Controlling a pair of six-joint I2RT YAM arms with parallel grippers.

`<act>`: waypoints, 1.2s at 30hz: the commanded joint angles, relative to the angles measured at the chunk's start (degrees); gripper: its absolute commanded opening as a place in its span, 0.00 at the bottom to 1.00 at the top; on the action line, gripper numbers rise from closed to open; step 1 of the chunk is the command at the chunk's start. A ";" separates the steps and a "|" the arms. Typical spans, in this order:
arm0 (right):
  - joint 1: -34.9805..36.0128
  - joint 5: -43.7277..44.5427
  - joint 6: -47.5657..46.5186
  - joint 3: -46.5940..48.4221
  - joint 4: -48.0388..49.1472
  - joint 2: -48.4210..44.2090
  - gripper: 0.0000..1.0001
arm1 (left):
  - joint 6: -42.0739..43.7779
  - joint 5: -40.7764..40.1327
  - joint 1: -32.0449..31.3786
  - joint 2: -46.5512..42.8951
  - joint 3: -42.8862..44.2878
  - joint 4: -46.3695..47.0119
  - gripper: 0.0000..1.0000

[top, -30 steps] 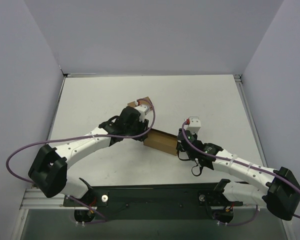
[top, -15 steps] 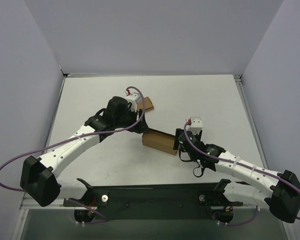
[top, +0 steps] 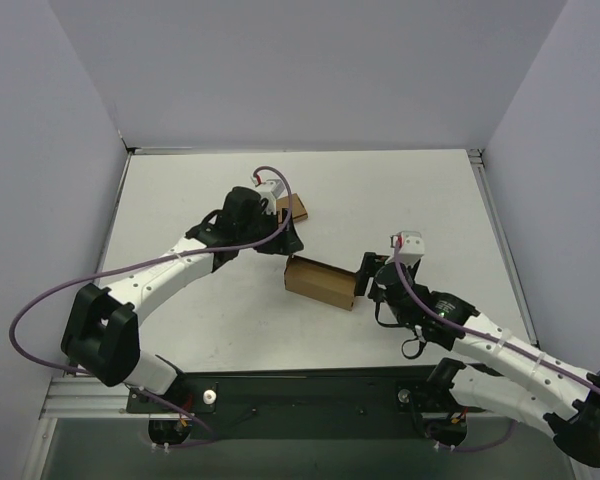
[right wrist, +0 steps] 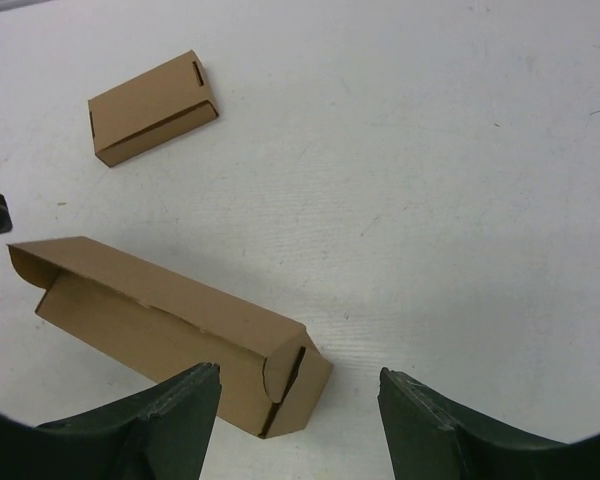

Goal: Fold the paper box

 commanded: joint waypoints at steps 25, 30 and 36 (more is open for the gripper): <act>-4.37 -3.72 8.09 -3.29 6.27 7.19 0.49 | -1.23 -4.42 -0.80 -1.89 -13.12 12.41 0.56; -3.92 -2.57 8.79 -5.84 6.53 8.51 0.46 | -0.88 -6.17 -1.77 -2.42 -15.15 12.59 0.55; -3.92 -2.83 8.62 -6.82 6.88 9.56 0.45 | 1.06 -9.25 -3.09 -1.90 -15.42 10.22 0.52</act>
